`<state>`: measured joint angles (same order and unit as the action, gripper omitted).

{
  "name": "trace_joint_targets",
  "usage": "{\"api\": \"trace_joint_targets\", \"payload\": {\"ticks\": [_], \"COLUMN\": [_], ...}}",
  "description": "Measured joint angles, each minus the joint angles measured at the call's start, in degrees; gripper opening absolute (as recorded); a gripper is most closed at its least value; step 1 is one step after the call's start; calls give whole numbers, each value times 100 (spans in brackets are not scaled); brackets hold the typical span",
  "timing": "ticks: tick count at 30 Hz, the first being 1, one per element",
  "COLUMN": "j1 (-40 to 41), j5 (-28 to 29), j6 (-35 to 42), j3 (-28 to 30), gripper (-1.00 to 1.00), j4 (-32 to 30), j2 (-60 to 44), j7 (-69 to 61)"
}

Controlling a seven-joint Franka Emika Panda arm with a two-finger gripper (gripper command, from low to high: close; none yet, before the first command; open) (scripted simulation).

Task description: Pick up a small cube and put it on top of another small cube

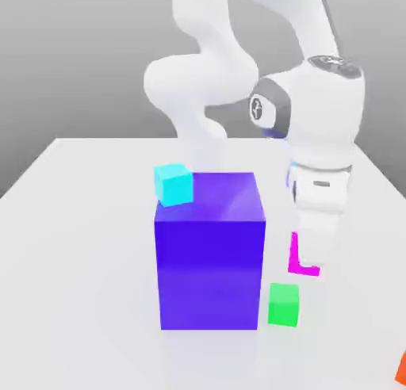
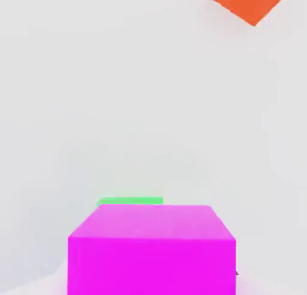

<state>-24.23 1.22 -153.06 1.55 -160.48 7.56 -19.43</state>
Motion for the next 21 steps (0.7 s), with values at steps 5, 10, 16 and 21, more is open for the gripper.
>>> {"api": "trace_joint_targets", "payload": {"ticks": [5, 10, 16, 21], "j1": [-115, -191, -223, -221], "j5": [-303, -518, -602, -420], "j6": [-108, -346, -788, -1256], "j3": [82, 90, 104, 180], "gripper": [-100, -100, -100, -100], "j4": [-1, 54, 59, 7], "j2": [-159, -455, -885, -1291], "j7": [-531, -699, -762, -626]}}
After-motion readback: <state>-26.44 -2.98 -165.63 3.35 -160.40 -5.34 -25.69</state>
